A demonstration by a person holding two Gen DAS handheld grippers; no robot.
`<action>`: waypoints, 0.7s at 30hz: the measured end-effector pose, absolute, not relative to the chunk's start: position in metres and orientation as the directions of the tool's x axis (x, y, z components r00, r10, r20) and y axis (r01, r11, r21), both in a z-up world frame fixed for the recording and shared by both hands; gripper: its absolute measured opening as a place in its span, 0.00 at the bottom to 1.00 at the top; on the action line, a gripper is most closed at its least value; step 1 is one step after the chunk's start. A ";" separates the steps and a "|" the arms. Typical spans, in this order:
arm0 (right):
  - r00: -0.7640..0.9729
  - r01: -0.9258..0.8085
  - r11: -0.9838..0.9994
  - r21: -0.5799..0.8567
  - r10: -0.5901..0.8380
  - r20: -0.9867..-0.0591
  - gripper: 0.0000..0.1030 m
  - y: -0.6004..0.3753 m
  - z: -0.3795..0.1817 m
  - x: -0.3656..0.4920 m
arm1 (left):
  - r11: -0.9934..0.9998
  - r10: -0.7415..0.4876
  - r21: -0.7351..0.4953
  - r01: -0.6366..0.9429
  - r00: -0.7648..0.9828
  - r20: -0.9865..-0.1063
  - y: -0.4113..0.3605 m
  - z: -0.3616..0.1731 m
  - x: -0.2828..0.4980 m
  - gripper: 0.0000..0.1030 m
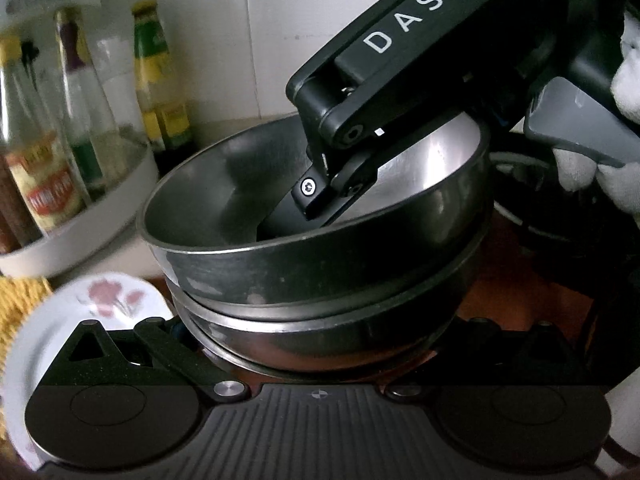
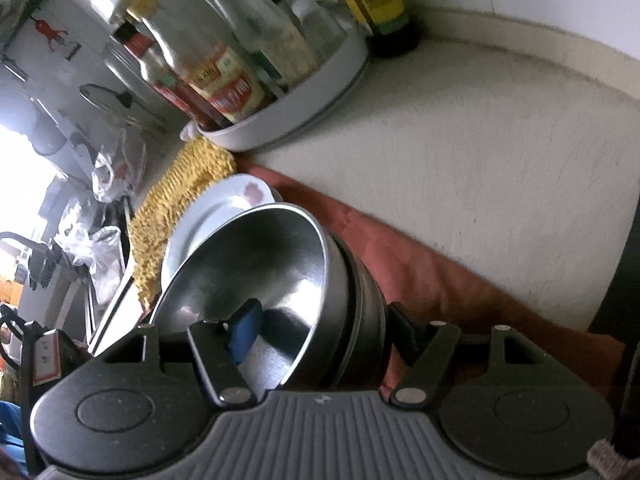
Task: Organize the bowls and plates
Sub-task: 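Lift the bowl stack and lower it onto the pink-flowered plate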
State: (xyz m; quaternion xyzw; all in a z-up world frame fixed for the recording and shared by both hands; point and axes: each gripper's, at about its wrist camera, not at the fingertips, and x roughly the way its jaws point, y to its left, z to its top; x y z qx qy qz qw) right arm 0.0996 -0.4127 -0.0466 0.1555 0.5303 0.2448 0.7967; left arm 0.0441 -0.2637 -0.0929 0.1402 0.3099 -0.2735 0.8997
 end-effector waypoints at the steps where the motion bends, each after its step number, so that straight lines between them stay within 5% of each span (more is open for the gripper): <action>1: 0.326 -0.230 0.831 0.506 0.556 -0.765 0.62 -0.413 -0.041 0.099 | 0.814 -0.403 0.089 0.574 0.668 -0.626 -0.263 -0.088 0.043 1.00; 21: 0.372 -0.505 0.739 0.445 0.652 -0.661 0.62 -0.300 0.051 0.134 | 0.935 -0.167 0.189 0.301 0.841 -0.515 -0.164 -0.027 0.054 1.00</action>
